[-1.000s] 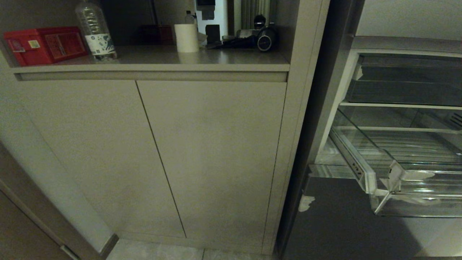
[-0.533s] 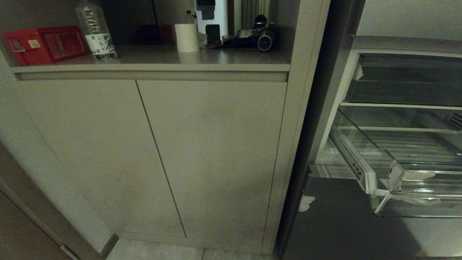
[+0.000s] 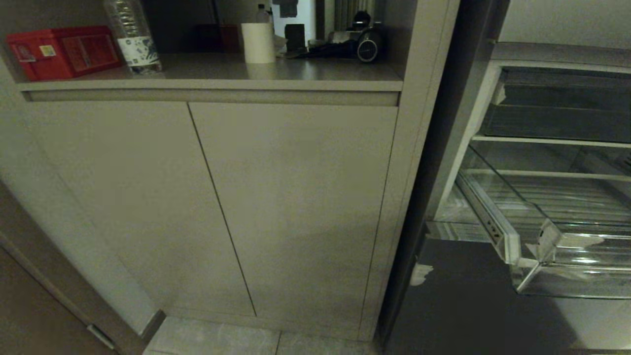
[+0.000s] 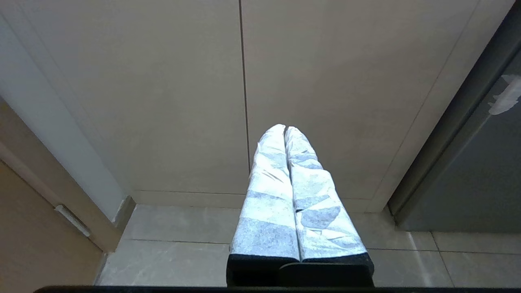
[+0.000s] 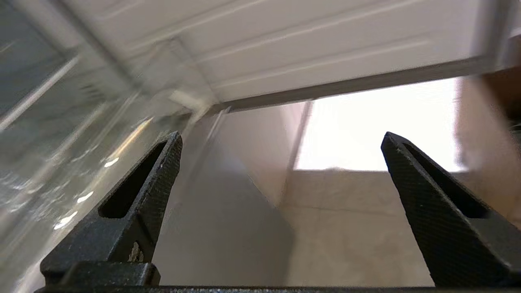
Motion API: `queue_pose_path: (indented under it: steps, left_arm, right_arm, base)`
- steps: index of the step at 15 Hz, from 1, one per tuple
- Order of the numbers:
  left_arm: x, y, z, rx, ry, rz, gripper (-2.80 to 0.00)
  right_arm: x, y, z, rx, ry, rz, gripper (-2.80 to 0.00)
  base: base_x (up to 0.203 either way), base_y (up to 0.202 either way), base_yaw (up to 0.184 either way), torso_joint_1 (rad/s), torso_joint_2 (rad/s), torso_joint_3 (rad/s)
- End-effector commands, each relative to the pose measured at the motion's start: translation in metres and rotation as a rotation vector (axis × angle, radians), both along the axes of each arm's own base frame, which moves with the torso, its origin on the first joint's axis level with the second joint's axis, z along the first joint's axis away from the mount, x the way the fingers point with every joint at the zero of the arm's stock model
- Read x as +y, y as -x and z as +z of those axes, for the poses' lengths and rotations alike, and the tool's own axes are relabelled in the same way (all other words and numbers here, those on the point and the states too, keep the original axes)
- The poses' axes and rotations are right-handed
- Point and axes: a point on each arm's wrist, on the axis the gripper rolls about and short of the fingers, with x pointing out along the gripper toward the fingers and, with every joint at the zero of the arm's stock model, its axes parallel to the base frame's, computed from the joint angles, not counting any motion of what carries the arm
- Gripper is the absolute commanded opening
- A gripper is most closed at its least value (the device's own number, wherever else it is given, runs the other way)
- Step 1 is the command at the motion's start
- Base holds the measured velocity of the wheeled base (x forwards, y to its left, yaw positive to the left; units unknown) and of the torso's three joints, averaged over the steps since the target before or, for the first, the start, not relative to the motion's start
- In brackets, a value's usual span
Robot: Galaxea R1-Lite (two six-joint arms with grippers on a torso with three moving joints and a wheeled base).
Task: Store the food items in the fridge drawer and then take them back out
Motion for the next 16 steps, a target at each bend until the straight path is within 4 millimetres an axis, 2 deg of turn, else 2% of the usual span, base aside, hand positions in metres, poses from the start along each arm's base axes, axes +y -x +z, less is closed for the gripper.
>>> queue_pose_path:
  steps: [1,5,8,16]
  left_arm:
    - [0.000,0.000,0.000,0.001,0.000,0.000,-2.80]
    - [0.000,0.000,0.000,0.002,0.000,0.000,-2.80]
    - [0.000,0.000,0.000,0.002,0.000,0.000,-2.80]
    - [0.000,0.000,0.000,0.002,0.000,0.000,-2.80]
  right_arm:
    - [-0.010,-0.002,-0.003,-0.022,-0.062,-0.042,0.00]
    - [-0.017,-0.004,-0.013,0.025,-0.119,0.123,0.00]
    - [-0.028,-0.007,-0.013,0.037,-0.170,0.215,0.00]
    - [-0.066,-0.020,-0.010,0.054,-0.212,0.294,0.00]
  base:
    - [0.000,0.000,0.000,0.000,0.00,0.000]
    - [0.000,0.000,0.000,0.000,0.00,0.000]
    - [0.000,0.000,0.000,0.000,0.00,0.000]
    - [0.000,0.000,0.000,0.000,0.00,0.000]
